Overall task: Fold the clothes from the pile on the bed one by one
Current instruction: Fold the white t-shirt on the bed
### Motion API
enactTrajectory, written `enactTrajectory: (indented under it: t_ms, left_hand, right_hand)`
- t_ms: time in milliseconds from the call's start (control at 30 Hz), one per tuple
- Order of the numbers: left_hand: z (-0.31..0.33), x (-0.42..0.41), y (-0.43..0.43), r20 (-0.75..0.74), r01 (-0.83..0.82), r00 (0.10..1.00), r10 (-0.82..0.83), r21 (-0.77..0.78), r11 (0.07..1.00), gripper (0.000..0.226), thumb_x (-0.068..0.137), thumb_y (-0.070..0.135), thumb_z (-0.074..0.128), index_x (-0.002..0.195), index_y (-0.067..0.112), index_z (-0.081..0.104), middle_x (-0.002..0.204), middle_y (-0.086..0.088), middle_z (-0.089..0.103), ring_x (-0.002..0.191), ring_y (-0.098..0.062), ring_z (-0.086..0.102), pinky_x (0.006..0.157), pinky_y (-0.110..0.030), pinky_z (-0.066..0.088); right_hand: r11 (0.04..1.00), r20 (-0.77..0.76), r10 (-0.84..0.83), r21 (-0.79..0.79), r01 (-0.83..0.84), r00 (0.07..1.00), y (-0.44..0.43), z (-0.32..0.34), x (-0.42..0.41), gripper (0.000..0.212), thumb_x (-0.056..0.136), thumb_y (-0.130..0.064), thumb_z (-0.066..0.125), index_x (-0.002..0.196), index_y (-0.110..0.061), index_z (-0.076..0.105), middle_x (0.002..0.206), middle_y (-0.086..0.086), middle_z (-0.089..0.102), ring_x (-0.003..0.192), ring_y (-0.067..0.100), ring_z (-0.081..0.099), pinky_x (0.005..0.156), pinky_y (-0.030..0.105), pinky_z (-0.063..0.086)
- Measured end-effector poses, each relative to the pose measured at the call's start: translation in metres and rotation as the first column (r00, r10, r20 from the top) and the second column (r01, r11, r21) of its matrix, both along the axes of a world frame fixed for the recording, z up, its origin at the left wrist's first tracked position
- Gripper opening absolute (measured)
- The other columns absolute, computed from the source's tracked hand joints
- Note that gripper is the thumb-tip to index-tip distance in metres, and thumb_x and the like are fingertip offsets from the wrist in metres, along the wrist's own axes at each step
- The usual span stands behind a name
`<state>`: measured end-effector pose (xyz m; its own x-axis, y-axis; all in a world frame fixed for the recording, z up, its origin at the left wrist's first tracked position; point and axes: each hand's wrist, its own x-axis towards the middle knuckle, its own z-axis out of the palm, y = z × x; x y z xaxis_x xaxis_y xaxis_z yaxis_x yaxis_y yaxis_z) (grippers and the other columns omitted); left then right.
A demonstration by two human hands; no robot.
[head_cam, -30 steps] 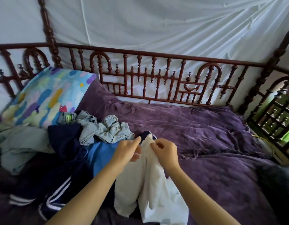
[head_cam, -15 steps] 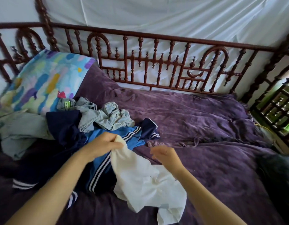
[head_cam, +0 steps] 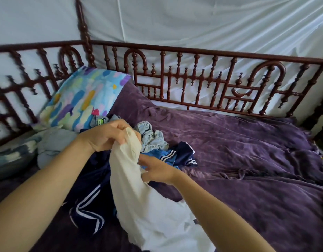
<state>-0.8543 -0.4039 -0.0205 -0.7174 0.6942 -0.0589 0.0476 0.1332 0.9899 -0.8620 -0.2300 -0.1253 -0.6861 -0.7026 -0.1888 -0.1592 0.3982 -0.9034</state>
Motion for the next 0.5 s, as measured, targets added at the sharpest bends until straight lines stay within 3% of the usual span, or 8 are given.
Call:
enactTrajectory:
  t_ms: [100, 133, 200, 233, 300, 367, 433, 500]
  left_hand:
    - [0.014, 0.003, -0.003, -0.058, -0.027, 0.998, 0.022, -0.085, 0.996, 0.027, 0.043, 0.023, 0.057, 0.061, 0.012, 0.074, 0.062, 0.002, 0.064, 0.057, -0.010, 0.059, 0.054, -0.018, 0.043]
    - [0.019, 0.004, -0.004, -0.086, -0.077, 0.994, 0.067, -0.121, 0.990, 0.027, 0.044, 0.024, 0.058, 0.062, 0.011, 0.073, 0.063, 0.001, 0.063, 0.058, -0.010, 0.058, 0.056, -0.019, 0.043]
    - [0.027, 0.004, -0.011, -0.244, -0.236, 0.953, 0.178, -0.235, 0.943, 0.032, 0.050, 0.027, 0.060, 0.063, -0.003, 0.064, 0.062, -0.003, 0.055, 0.058, -0.013, 0.050, 0.058, -0.024, 0.039]
    - [0.028, 0.003, -0.015, -0.341, -0.324, 0.914, 0.221, -0.285, 0.902, 0.033, 0.057, 0.025, 0.062, 0.062, -0.007, 0.056, 0.060, -0.003, 0.048, 0.058, -0.014, 0.043, 0.058, -0.027, 0.034]
    - [0.025, -0.003, -0.023, -0.499, -0.473, 0.824, 0.269, -0.345, 0.811, 0.030, 0.078, 0.015, 0.064, 0.060, -0.004, 0.049, 0.056, -0.001, 0.041, 0.056, -0.010, 0.037, 0.059, -0.027, 0.029]
    - [0.017, -0.007, -0.025, -0.597, -0.584, 0.739, 0.313, -0.336, 0.739, 0.019, 0.086, 0.009, 0.061, 0.069, 0.002, 0.065, 0.059, 0.003, 0.055, 0.058, -0.002, 0.046, 0.061, -0.016, 0.036]
    - [0.007, -0.010, -0.024, -0.625, -0.656, 0.675, 0.393, -0.266, 0.706, 0.018, 0.087, 0.008, 0.060, 0.073, 0.013, 0.069, 0.057, 0.015, 0.060, 0.059, 0.004, 0.050, 0.059, -0.008, 0.037]
    - [-0.002, -0.014, -0.022, -0.598, -0.699, 0.634, 0.490, -0.173, 0.694, 0.019, 0.087, 0.010, 0.061, 0.070, 0.013, 0.069, 0.054, 0.018, 0.057, 0.059, 0.000, 0.049, 0.057, -0.006, 0.035]
  right_hand:
    - [0.987, -0.088, 0.021, 0.161, -0.007, 0.996, -0.009, 0.001, -0.003, 0.024, 0.079, -0.006, 0.057, 0.103, -0.006, 0.059, 0.104, 0.014, 0.063, 0.091, 0.020, 0.058, 0.081, 0.027, 0.049]
    - [0.971, -0.140, 0.022, 0.238, 0.012, 0.990, -0.007, 0.001, -0.005, 0.010, 0.083, -0.012, 0.059, 0.090, -0.005, 0.060, 0.092, 0.010, 0.064, 0.083, 0.019, 0.060, 0.074, 0.023, 0.051]
    - [0.950, -0.212, -0.039, 0.295, 0.102, 0.977, 0.008, 0.002, -0.016, 0.024, 0.085, -0.021, 0.063, 0.065, -0.016, 0.052, 0.066, -0.004, 0.054, 0.059, 0.005, 0.053, 0.051, 0.008, 0.039]
    - [0.942, -0.243, -0.106, 0.287, 0.176, 0.964, 0.019, 0.005, -0.022, 0.032, 0.085, -0.024, 0.064, 0.059, -0.020, 0.047, 0.060, -0.008, 0.048, 0.051, 0.002, 0.046, 0.046, 0.009, 0.033]
    - [0.908, -0.315, -0.254, 0.250, 0.338, 0.915, 0.045, 0.014, -0.032, 0.033, 0.085, -0.024, 0.066, 0.059, -0.016, 0.048, 0.057, -0.008, 0.043, 0.050, 0.003, 0.037, 0.046, 0.014, 0.030]
    - [0.872, -0.380, -0.338, 0.217, 0.438, 0.861, 0.071, 0.024, -0.041, 0.029, 0.084, -0.020, 0.067, 0.061, -0.013, 0.050, 0.056, -0.007, 0.042, 0.051, 0.006, 0.035, 0.046, 0.017, 0.028]
    - [0.845, -0.479, -0.291, 0.277, 0.458, 0.828, 0.095, 0.028, -0.044, 0.032, 0.083, -0.017, 0.064, 0.057, -0.016, 0.046, 0.056, -0.005, 0.042, 0.052, 0.010, 0.036, 0.048, 0.019, 0.027]
    - [0.784, -0.574, -0.210, 0.385, 0.487, 0.792, 0.115, 0.026, -0.041, 0.025, 0.085, -0.017, 0.061, 0.060, -0.016, 0.053, 0.062, -0.004, 0.047, 0.064, 0.015, 0.042, 0.060, 0.026, 0.036]
